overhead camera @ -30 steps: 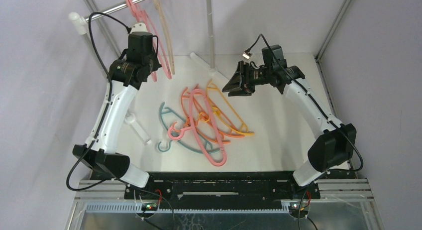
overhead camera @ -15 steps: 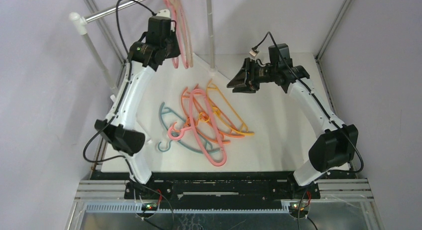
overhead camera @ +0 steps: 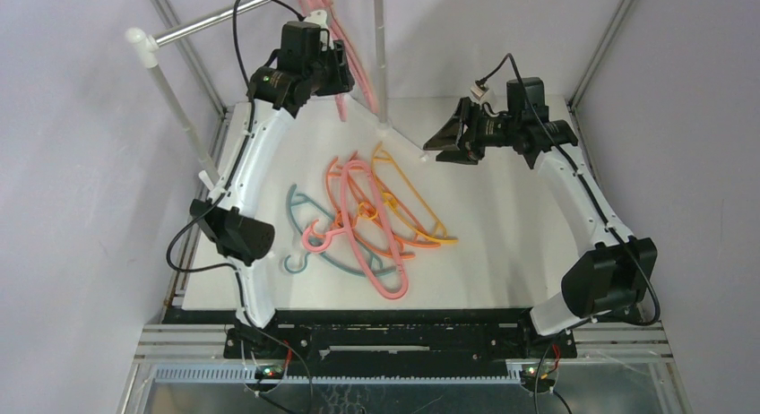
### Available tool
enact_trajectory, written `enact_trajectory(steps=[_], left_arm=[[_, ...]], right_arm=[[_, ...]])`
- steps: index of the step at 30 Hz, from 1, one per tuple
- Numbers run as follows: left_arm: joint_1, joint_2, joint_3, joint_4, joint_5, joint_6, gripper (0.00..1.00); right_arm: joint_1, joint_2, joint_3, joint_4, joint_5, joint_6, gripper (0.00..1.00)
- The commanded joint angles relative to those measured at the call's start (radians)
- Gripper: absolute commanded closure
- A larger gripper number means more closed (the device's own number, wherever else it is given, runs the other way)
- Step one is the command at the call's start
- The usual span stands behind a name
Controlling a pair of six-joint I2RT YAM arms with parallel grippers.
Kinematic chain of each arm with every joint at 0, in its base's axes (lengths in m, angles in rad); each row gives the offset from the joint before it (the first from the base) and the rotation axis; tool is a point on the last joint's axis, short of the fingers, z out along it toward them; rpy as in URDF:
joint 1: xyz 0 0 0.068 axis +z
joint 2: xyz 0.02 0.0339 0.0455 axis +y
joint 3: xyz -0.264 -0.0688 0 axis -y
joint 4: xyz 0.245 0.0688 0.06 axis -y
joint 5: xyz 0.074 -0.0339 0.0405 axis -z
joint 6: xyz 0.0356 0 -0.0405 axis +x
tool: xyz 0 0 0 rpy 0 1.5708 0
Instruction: Organize the hangers
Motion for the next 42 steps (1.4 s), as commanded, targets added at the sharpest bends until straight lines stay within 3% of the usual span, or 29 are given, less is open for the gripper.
enact_trajectory(steps=[1,4,11,16,23,27,35,42], left_arm=[[0.012,-0.09,-0.072,0.156,0.056,0.04,0.41],[0.014,-0.159,-0.107,0.161,0.07,0.053,0.25],[0.015,-0.352,-0.308,0.186,0.116,0.063,0.01],[0.014,-0.504,-0.459,0.22,0.169,0.056,0.01],[0.027,-0.7,-0.632,0.237,0.201,0.016,0.01],[0.047,-0.816,-0.758,0.228,0.194,-0.007,0.01],[0.05,-1.051,-1.191,0.247,0.048,-0.076,0.02],[0.051,-1.203,-1.445,0.244,-0.022,-0.14,0.05]], right_arm=[[0.0,-0.054,0.006,0.018,0.005,-0.027,0.27],[0.004,-0.061,-0.003,0.032,0.012,-0.023,0.25],[0.041,-0.072,-0.007,0.017,0.029,-0.048,0.22],[0.098,-0.089,-0.012,-0.024,0.085,-0.109,0.22],[0.227,-0.14,-0.028,-0.148,0.306,-0.252,0.22],[0.364,-0.133,-0.013,-0.202,0.473,-0.326,0.22],[0.629,0.017,-0.034,-0.115,0.688,-0.357,0.22],[0.73,0.263,-0.023,0.02,0.765,-0.318,0.28]])
